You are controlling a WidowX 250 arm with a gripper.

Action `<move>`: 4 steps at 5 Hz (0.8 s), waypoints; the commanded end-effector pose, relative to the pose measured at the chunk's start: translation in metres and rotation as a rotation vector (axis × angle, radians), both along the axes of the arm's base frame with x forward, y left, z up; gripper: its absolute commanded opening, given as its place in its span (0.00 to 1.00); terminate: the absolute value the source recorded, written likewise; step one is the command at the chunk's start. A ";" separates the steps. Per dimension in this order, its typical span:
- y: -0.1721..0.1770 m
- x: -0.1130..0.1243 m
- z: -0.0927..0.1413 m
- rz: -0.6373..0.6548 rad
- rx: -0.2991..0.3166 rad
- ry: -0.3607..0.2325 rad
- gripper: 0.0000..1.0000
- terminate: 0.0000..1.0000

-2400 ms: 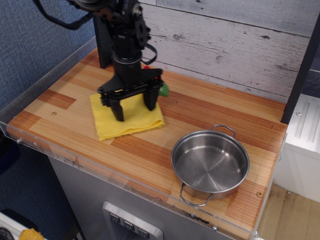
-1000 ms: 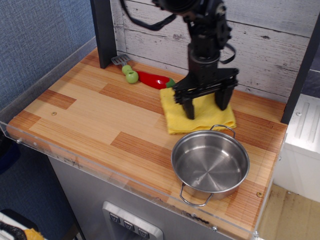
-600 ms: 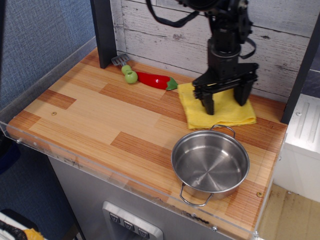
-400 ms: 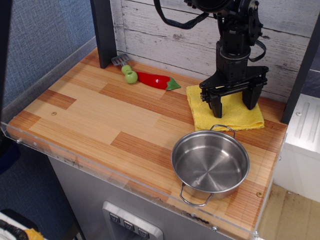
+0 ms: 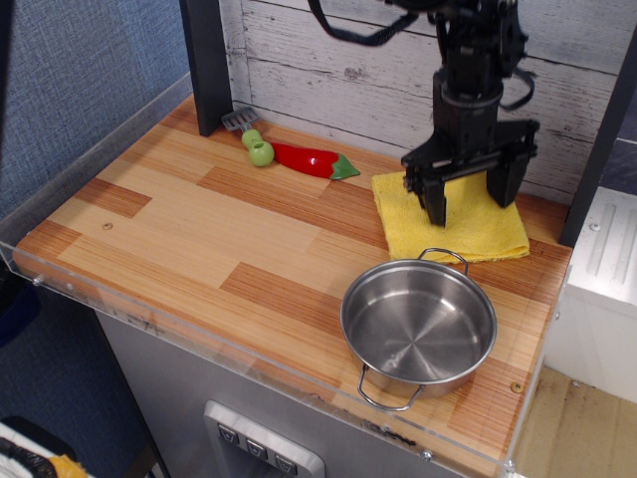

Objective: Move the cloth above the bowl.

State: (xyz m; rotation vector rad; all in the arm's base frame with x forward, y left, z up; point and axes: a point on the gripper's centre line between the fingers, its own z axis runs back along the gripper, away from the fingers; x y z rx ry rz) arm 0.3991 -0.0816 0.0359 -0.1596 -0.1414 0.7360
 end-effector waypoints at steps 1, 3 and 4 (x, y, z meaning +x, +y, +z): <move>0.000 0.007 0.071 0.018 -0.040 -0.173 1.00 0.00; 0.023 -0.017 0.136 0.096 -0.071 -0.279 1.00 0.00; 0.040 -0.043 0.164 0.171 -0.074 -0.339 1.00 0.00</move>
